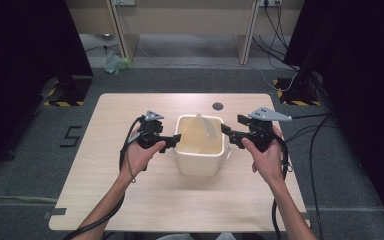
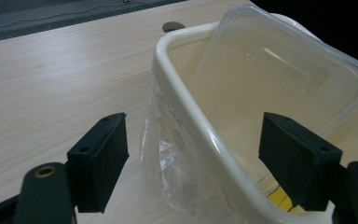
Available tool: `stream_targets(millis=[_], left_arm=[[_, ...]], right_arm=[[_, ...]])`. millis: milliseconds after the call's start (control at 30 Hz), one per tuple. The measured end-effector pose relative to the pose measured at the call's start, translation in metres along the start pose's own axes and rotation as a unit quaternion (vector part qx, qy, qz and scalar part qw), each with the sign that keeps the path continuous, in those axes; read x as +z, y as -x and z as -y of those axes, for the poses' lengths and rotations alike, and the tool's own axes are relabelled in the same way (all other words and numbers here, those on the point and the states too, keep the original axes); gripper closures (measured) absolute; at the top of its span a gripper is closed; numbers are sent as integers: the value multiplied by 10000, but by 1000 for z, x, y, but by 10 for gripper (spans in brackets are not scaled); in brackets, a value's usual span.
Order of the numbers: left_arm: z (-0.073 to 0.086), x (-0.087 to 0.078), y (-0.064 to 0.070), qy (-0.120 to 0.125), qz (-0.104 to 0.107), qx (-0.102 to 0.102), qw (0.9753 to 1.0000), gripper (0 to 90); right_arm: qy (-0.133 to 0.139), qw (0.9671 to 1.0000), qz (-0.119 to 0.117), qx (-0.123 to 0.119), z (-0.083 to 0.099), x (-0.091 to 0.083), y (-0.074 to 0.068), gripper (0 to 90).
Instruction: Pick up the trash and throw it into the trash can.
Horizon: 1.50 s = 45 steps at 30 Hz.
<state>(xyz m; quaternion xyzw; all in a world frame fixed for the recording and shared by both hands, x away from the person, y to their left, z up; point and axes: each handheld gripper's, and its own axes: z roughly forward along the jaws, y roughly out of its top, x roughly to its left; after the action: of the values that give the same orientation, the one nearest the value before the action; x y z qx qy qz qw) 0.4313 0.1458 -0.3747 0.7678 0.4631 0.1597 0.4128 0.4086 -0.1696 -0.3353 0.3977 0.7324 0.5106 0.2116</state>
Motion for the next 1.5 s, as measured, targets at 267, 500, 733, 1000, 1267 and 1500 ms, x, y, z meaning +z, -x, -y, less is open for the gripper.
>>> stream_targets(millis=[267, 500, 733, 1000, 1267, 1500], left_arm=[[4, -11, 4, 58, 100, 51, 9999, 231], [12, -19, 7, 146, 269, 49, 9995, 225], [23, -28, 10, 228, 464, -6, 9987, 202], [40, -40, 17, 405, 714, -6, 9966, 177], [60, -41, 20, 399, 726, 23, 9966, 164], [71, -39, 24, 428, 605, 190, 9971, 156]], right_arm=[[-130, 9999, 77, 70, 15, -3, 11, 304], [-224, 9996, 98, 133, 30, -7, 18, 297], [-315, 9992, 27, 245, 50, -11, 21, 247], [-324, 9988, -43, 367, 67, -17, 24, 207], [-397, 9986, -109, 328, 79, -22, 20, 196], [-456, 9989, 20, 63, 82, -24, 15, 181]])
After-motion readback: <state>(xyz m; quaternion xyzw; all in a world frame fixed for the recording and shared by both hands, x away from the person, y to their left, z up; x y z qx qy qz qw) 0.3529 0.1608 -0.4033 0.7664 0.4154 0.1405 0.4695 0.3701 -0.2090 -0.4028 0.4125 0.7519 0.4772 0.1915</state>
